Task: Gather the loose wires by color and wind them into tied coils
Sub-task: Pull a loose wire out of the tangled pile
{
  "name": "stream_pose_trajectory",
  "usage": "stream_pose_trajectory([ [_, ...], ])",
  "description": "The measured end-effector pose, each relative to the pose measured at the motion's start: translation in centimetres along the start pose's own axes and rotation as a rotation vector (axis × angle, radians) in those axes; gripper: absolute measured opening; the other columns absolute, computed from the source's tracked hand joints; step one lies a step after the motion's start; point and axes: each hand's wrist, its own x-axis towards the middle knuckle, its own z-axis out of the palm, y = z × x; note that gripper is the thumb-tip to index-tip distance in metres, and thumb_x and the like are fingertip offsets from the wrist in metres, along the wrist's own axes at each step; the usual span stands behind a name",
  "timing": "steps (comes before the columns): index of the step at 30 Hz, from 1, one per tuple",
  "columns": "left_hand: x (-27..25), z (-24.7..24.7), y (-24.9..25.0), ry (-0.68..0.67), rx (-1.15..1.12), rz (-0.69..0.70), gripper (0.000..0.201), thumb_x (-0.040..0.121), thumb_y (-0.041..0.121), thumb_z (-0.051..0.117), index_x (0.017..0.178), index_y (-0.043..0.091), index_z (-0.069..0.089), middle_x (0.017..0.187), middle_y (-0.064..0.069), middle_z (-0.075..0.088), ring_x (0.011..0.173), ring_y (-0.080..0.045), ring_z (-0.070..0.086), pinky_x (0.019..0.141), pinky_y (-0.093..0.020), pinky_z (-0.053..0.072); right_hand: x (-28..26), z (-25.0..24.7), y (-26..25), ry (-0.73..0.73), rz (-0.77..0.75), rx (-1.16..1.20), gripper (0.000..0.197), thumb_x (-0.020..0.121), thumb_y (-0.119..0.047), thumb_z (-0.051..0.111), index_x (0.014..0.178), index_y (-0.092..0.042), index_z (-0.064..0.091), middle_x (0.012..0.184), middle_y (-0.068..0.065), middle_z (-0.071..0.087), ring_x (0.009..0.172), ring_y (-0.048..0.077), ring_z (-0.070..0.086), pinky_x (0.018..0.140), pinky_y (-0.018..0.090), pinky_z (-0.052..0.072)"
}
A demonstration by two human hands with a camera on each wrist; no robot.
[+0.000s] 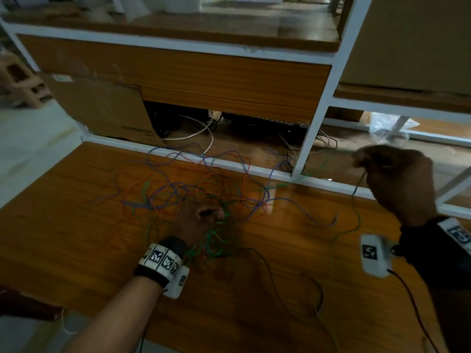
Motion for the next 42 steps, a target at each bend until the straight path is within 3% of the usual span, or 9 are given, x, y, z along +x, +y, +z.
stream_pose_trajectory([
  [7,1.1,1.1,3.1,-0.145,0.112,0.094,0.032,0.09,0.038,0.067,0.115,0.02,0.07,0.111,-0.004,0.071,0.103,-0.022,0.066,0.087,-0.038,0.055,-3.4,5.1,-1.5,-0.632,-0.079,-0.557,0.106,0.084,-0.039,0.08,0.164,-0.028,0.013,0.169,0.012,0.019,0.153,0.04,0.018,0.114,0.059,0.039],
  [12,1.3,1.2,5.8,-0.19,0.072,0.24,0.022,0.093,0.015,0.064,0.108,0.029,0.07,0.097,0.01,0.069,0.092,-0.011,0.065,0.078,-0.028,0.051,-4.4,6.3,-6.6,-0.95,-0.246,-0.483,0.132,0.069,-0.088,0.062,0.165,-0.027,-0.006,0.174,-0.002,-0.001,0.151,0.033,-0.035,0.119,0.069,-0.015],
  [15,1.5,1.0,6.8,-0.196,0.215,0.318,0.019,0.094,0.017,0.062,0.105,0.031,0.069,0.091,0.013,0.064,0.083,-0.008,0.06,0.071,-0.026,0.047,-4.1,8.1,-8.2,-0.681,-0.24,-0.29,0.105,0.074,-0.095,0.043,0.156,-0.031,0.036,0.142,0.0,0.063,0.149,0.037,0.033,0.115,0.063,0.035],
  [17,1.4,0.9,6.8,-0.205,0.072,0.279,0.014,0.092,0.017,0.064,0.097,0.028,0.07,0.087,0.011,0.067,0.081,-0.013,0.064,0.07,-0.032,0.051,-3.5,9.3,-7.3,-0.516,-0.267,-0.088,0.041,0.093,-0.052,0.062,0.129,-0.033,0.064,0.105,-0.001,0.077,0.098,0.027,0.072,0.08,0.051,0.061],
  [22,0.1,-0.3,5.7,-0.213,-0.221,0.216,0.021,0.094,0.014,0.068,0.113,0.019,0.072,0.101,0.006,0.075,0.093,-0.009,0.071,0.079,-0.028,0.059,-1.2,8.7,-4.2,-0.362,0.024,0.289,0.015,0.087,-0.02,0.065,0.081,-0.031,0.074,0.08,-0.004,0.078,0.078,0.019,0.076,0.075,0.053,0.062],
  [29,-0.7,-1.2,1.8,-0.163,-0.106,0.048,0.01,0.093,0.026,0.068,0.099,0.02,0.072,0.092,0.002,0.071,0.085,0.003,0.066,0.075,-0.027,0.055,1.7,2.7,-3.0,0.045,0.037,0.525,0.008,0.1,-0.022,0.067,0.095,-0.022,0.074,0.081,-0.007,0.077,0.08,0.011,0.075,0.078,0.03,0.062],
  [34,-1.7,-2.8,1.3,-0.082,0.022,0.055,0.016,0.098,0.009,0.059,0.106,0.024,0.061,0.073,0.012,0.061,0.054,0.014,0.057,0.053,-0.012,0.042,3.7,0.2,2.8,0.087,0.159,0.307,0.008,0.096,-0.035,0.068,0.101,-0.03,0.072,0.093,0.003,0.076,0.092,0.022,0.076,0.086,0.047,0.061],
  [39,-1.0,-3.0,2.2,-0.047,0.073,0.142,0.018,0.098,0.023,0.063,0.112,0.016,0.071,0.088,0.007,0.068,0.071,0.003,0.061,0.062,-0.011,0.043,0.6,3.2,5.7,-0.367,0.259,-0.43,0.134,0.068,-0.045,0.094,0.164,-0.014,0.005,0.15,0.033,0.04,0.134,0.054,0.042,0.105,0.063,0.041],
  [42,-0.6,-2.2,2.8,-0.077,0.029,0.216,0.02,0.097,0.026,0.065,0.11,0.013,0.072,0.095,0.001,0.072,0.085,-0.011,0.068,0.069,-0.02,0.051,-1.2,5.5,2.9,-0.382,-0.089,-0.417,0.12,0.067,-0.039,0.095,0.161,-0.013,0.025,0.156,0.024,0.038,0.144,0.045,0.029,0.112,0.059,0.035],
])
